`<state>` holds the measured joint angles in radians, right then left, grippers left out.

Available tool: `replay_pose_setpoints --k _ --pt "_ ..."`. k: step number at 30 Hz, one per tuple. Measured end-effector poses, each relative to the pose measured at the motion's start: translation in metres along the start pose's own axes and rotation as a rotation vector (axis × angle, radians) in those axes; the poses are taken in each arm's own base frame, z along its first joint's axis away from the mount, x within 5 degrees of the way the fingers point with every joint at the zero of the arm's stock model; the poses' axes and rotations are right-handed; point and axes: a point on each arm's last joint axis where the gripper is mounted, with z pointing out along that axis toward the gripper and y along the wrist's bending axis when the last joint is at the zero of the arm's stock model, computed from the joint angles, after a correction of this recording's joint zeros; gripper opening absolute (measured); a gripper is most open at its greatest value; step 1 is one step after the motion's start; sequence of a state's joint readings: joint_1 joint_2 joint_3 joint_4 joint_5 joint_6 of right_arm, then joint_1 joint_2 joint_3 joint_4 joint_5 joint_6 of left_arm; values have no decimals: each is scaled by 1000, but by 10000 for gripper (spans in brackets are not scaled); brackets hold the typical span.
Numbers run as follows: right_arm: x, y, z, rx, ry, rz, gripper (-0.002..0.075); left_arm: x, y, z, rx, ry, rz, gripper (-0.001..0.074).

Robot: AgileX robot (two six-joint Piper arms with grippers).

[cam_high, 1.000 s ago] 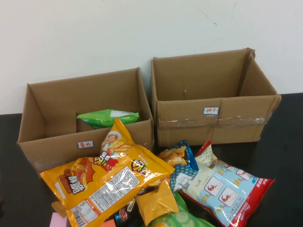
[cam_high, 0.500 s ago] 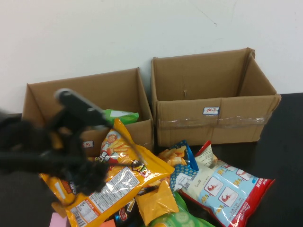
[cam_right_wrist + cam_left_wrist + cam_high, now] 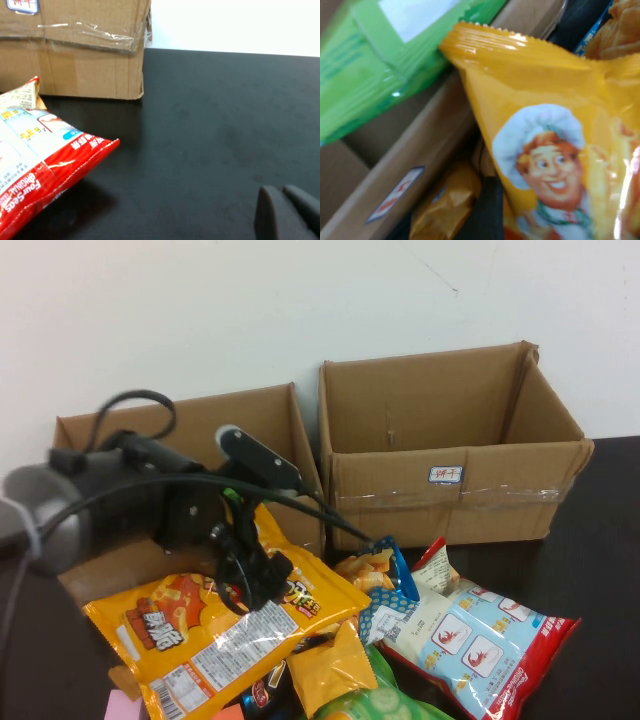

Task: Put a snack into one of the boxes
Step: Pick up the potato chip

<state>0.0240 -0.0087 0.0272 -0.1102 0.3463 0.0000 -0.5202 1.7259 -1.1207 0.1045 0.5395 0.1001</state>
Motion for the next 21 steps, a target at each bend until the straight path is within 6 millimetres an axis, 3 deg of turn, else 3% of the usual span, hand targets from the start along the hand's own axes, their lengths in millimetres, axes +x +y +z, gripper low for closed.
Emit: replay_pose_setpoints --k 7,9,13,15,19,21 --pt "0 0 0 0 0 0 0 1 -3 30 10 18 -30 667" --pt "0 0 0 0 0 0 0 1 -3 33 10 18 -48 603" --pt "0 0 0 0 0 0 0 0 -4 35 12 11 -70 298" --pt "0 0 0 0 0 0 0 -1 -4 34 12 6 -78 182" --pt "0 0 0 0 0 0 0 -4 -5 17 10 -10 -89 178" --pt "0 0 0 0 0 0 0 -6 -7 -3 7 -36 -82 178"
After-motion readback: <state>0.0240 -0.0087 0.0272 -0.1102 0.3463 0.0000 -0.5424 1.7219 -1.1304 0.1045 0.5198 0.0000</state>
